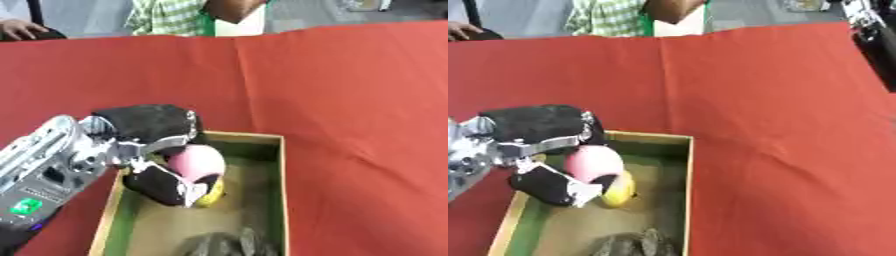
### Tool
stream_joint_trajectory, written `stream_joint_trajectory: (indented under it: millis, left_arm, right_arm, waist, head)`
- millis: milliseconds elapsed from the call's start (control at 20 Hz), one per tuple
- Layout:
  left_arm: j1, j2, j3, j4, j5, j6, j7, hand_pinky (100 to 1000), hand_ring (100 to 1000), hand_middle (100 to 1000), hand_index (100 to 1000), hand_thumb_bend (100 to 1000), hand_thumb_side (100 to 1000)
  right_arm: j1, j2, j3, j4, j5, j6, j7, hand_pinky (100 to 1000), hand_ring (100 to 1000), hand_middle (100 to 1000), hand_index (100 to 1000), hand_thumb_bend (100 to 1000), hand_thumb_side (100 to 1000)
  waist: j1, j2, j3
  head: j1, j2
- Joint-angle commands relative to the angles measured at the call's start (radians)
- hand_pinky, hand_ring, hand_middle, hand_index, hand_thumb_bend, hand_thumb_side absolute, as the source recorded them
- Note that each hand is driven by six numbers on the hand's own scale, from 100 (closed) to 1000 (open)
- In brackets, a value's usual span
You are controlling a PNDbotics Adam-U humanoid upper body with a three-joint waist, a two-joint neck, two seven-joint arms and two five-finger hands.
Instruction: Pick up objects on the table and place them in the box.
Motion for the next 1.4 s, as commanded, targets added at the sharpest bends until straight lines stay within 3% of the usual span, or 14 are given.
stream_joint_trajectory:
  millis: [50,200,500,700,900,1200,1400]
  left_arm:
    - [-0.010,0.004,0.003,-0.014,-0.020,-0.011,-0.047,240,456,468,601,100,710]
    - [-0.005,0.007,-0.009,-0.014,-0.049,-0.041,-0.074,306,554,587,741,103,820]
    - [0.018,0.023,-0.031,-0.014,-0.113,-0.097,-0.077,407,705,772,934,387,877]
    - [0.018,0.021,-0.022,-0.014,-0.144,-0.128,-0.077,485,768,818,975,582,919]
    - [0.012,0.016,0.005,-0.014,-0.174,-0.164,-0.077,509,785,822,970,700,961]
    - [-0.007,0.004,0.090,-0.014,-0.209,-0.203,-0.077,503,774,801,954,689,967]
    - [-0.001,-0.004,0.213,-0.014,-0.208,-0.220,-0.017,504,759,787,941,620,974]
  right_arm:
    - [-0.006,-0.014,-0.016,-0.015,-0.007,0.000,-0.007,798,845,690,871,100,1000]
    - [-0.006,-0.013,-0.017,-0.015,-0.011,-0.001,-0.011,798,845,688,871,100,1000]
    - [-0.006,-0.012,-0.019,-0.015,-0.018,-0.002,-0.018,798,844,688,870,100,1000]
    - [-0.003,-0.012,-0.021,-0.015,-0.019,-0.002,-0.021,798,844,688,870,100,1000]
    - [0.000,-0.013,-0.023,-0.015,-0.019,-0.002,-0.023,798,844,687,870,100,1000]
    - [0.007,-0.013,-0.026,-0.015,-0.019,-0.001,-0.027,798,844,687,870,100,1000]
    - [0.011,-0.011,-0.032,-0.015,-0.024,-0.010,-0.033,796,845,689,872,100,1000]
  waist:
    - [-0.003,-0.024,-0.001]
    - [-0.003,-0.026,-0.001]
    - [-0.003,-0.027,0.000]
    - [-0.003,-0.027,0.002]
    - [-0.003,-0.028,0.005]
    - [-0.004,-0.031,0.009]
    - [-0.007,-0.032,0.015]
  head:
    - [-0.008,0.012]
    - [-0.010,0.014]
    - [-0.004,0.011]
    - [-0.002,0.010]
    - [0.001,0.006]
    - [-0.002,0.000]
    - [-0.006,-0.001]
